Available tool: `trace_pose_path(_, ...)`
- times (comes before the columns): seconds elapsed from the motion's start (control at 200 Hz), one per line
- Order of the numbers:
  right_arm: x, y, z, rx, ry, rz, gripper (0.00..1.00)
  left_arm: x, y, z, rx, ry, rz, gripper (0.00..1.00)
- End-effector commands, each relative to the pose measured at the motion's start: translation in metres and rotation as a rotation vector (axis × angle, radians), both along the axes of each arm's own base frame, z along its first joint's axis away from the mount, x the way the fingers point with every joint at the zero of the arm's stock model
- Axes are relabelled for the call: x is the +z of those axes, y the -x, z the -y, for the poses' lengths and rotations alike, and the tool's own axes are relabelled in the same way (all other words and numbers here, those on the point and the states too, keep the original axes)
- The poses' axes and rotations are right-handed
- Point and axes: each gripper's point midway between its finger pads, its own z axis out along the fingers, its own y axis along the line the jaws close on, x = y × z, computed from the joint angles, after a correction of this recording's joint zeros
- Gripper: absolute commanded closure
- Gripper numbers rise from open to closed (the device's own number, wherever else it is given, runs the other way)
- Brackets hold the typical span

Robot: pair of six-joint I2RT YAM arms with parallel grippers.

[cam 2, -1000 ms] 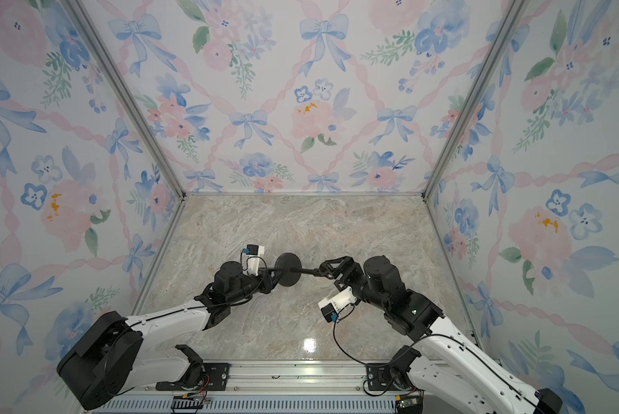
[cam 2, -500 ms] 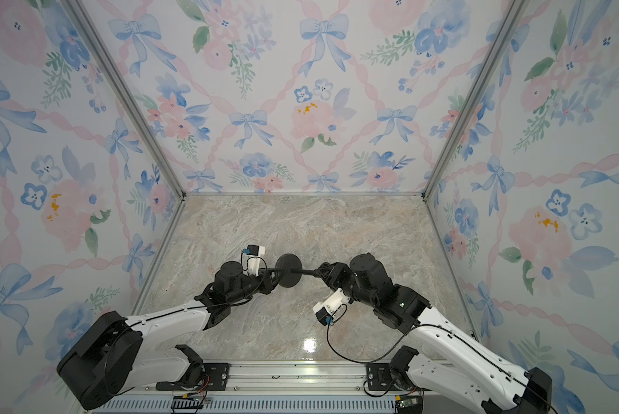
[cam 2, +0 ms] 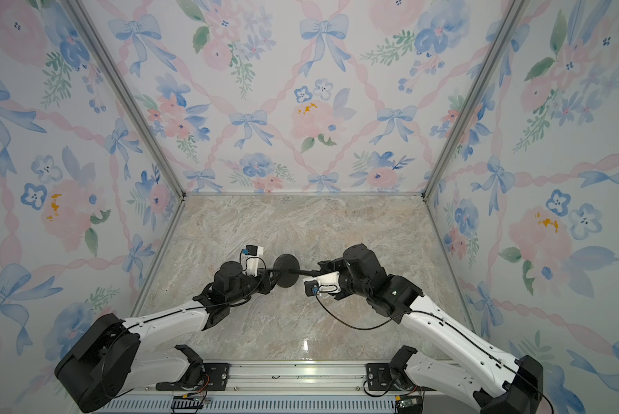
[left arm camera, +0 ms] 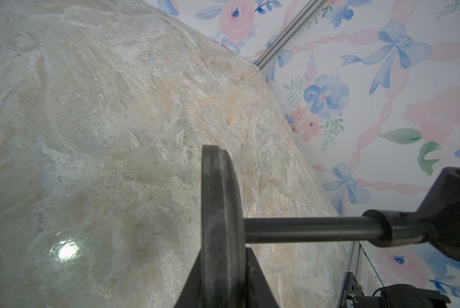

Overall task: Assemble a microphone stand
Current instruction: Screw the microphone stand pole into the microphone stand base.

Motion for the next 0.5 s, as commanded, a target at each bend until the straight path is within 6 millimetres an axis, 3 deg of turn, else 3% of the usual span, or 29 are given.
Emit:
trace_pose_path(0.0, 0.027, -0.001, -0.016, -0.158, -0.295, -0.250, 0.68, 0.058, -0.006, 0.009, -0.016, 0.113, 0.160, 1.00)
trace_pose_path(0.3, 0.039, -0.031, 0.002, -0.520, -0.648, -0.743, 0.71, 0.061, -0.007, 0.004, 0.013, 0.113, 0.175, 1.00)
trace_pose_path(0.495, 0.022, -0.034, -0.003, -0.708, -0.934, -1.155, 0.71, 0.065, -0.006, 0.000, 0.026, 0.116, 0.190, 1.00)
